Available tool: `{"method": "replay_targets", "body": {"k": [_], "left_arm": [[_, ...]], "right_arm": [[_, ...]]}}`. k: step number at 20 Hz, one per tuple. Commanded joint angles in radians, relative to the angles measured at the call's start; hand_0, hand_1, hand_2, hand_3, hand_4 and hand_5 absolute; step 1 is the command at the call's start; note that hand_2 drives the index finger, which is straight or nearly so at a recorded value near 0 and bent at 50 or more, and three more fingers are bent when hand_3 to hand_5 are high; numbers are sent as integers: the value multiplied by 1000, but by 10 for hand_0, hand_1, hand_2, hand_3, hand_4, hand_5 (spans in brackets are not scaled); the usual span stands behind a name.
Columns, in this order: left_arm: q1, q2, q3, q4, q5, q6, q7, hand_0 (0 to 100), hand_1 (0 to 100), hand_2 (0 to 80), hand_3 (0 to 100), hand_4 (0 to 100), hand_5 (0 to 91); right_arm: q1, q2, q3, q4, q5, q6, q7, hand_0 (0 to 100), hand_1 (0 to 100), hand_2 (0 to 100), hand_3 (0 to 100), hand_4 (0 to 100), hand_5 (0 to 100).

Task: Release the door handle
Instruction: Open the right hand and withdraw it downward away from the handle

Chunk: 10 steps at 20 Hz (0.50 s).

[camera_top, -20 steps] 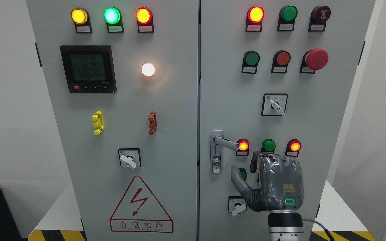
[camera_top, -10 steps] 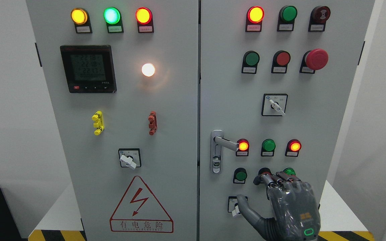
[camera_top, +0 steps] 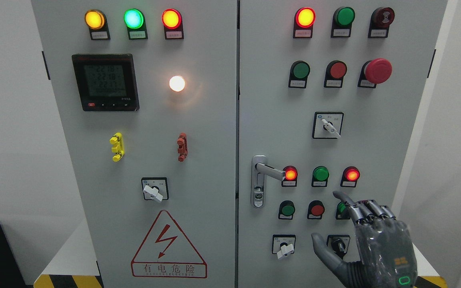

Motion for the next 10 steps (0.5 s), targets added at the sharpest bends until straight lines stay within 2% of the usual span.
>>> {"method": "replay_targets", "body": {"k": [1, 10], "left_arm": [[0, 0, -21, -20, 0, 0, 0, 0, 0, 23, 94, 13, 0], [0, 0, -21, -20, 0, 0, 0, 0, 0, 22, 90, 12, 0]], "right_arm": [[-36, -17, -90, -66, -27, 0, 3, 256, 261, 0, 0, 0, 0], [-33, -11, -78, -77, -27, 0, 3, 280, 260, 0, 0, 0, 0]]}}
